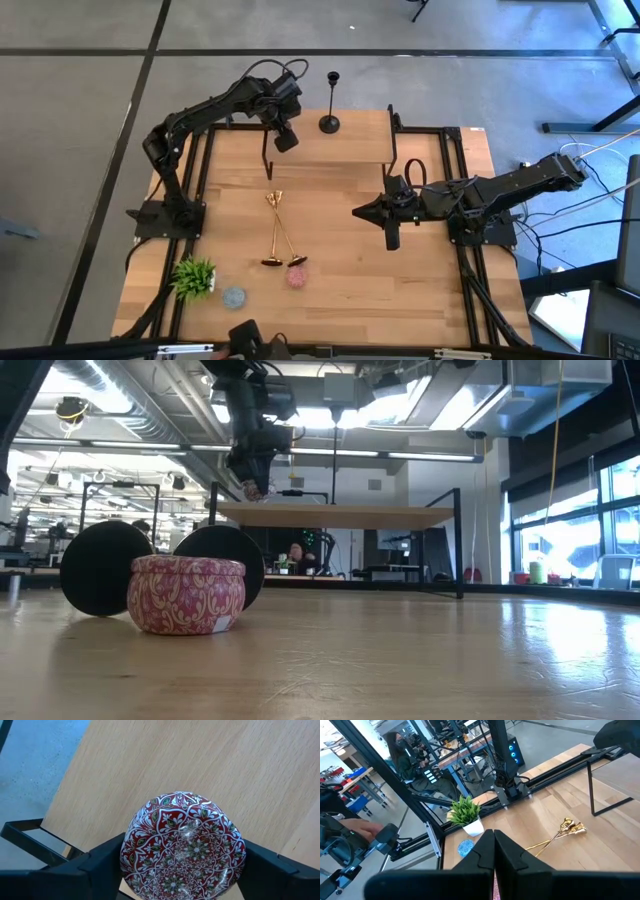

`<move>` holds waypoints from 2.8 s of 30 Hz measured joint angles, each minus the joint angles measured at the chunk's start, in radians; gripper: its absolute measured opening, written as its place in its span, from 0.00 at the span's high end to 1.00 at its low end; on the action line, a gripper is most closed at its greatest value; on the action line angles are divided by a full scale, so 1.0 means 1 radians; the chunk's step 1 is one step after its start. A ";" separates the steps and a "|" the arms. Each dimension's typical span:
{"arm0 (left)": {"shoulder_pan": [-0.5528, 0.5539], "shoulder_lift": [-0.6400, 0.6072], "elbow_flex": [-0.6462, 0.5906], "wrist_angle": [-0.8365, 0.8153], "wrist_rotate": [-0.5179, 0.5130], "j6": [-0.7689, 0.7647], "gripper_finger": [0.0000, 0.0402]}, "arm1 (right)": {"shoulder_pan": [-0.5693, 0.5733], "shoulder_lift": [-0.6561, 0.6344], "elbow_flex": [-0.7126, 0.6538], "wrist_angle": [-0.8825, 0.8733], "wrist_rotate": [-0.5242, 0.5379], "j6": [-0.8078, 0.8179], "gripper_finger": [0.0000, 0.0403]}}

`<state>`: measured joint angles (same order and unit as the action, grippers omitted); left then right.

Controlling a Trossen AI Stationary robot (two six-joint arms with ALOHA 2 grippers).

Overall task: Pick & Place candle stick holders
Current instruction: Put the red scented candle on the shelf, then put the right gold candle holder on the shelf

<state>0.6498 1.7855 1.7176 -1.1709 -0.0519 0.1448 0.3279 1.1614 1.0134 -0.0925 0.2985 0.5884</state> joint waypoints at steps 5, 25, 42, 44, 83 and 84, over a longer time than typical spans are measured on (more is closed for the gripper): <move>0.000 0.000 0.000 0.000 -0.010 0.000 0.21 | 0.000 0.000 0.000 0.000 0.000 0.000 1.00; 0.000 0.000 -0.001 0.022 -0.037 0.034 0.20 | 0.000 0.000 0.000 0.000 -0.003 0.000 1.00; 0.000 0.000 -0.001 0.015 -0.051 0.051 0.20 | 0.000 0.000 0.000 0.000 -0.004 0.000 1.00; -0.002 0.000 -0.001 0.015 -0.061 0.051 0.20 | 0.000 0.000 0.000 -0.001 -0.004 0.000 1.00; -0.023 -0.003 0.000 0.107 -0.076 -0.004 0.20 | 0.000 0.000 0.000 -0.001 -0.004 -0.001 1.00; -0.023 -0.003 0.000 0.119 -0.072 -0.010 0.20 | 0.000 0.000 0.000 -0.002 -0.004 -0.001 1.00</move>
<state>0.6270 1.7821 1.7176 -1.0519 -0.1240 0.1345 0.3275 1.1614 1.0134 -0.0940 0.2942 0.5878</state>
